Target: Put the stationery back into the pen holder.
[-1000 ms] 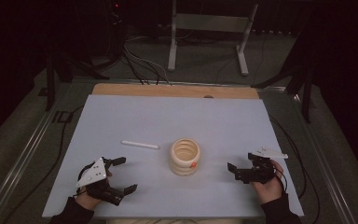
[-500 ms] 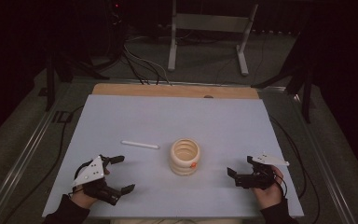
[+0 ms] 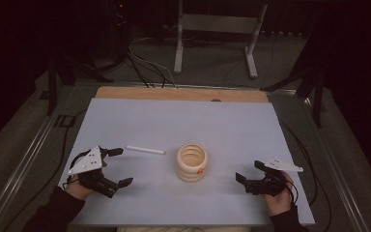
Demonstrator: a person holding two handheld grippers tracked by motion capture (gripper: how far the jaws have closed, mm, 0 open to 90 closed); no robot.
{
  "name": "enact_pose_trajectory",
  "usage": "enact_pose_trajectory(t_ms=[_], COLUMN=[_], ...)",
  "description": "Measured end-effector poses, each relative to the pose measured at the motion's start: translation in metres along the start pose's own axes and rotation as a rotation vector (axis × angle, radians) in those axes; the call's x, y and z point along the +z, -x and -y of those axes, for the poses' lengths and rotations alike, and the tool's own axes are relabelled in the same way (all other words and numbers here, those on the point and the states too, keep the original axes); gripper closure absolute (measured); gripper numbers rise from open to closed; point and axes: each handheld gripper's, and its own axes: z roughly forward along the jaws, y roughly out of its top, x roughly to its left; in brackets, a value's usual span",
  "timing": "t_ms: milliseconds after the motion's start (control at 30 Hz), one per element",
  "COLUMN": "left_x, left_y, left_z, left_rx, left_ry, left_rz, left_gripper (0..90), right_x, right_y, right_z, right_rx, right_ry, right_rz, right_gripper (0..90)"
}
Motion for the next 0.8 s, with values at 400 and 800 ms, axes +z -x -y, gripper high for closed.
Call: enact_pose_trajectory(t_ms=[400,800], left_x=[0.018,0.043], left_y=[-0.019,-0.038], left_z=[-0.023,-0.038], left_rx=[0.092,0.171], left_ry=[-0.122,-0.258], left_rz=[0.053,0.122], left_gripper=[0.2,0.2], right_x=[0.001,0.000], right_y=[-0.004,-0.003], right_z=[0.001,0.001], right_rx=[-0.031,-0.020], right_ry=[0.024,0.036], right_rz=[-0.022,-0.048], right_gripper=[0.0,0.0])
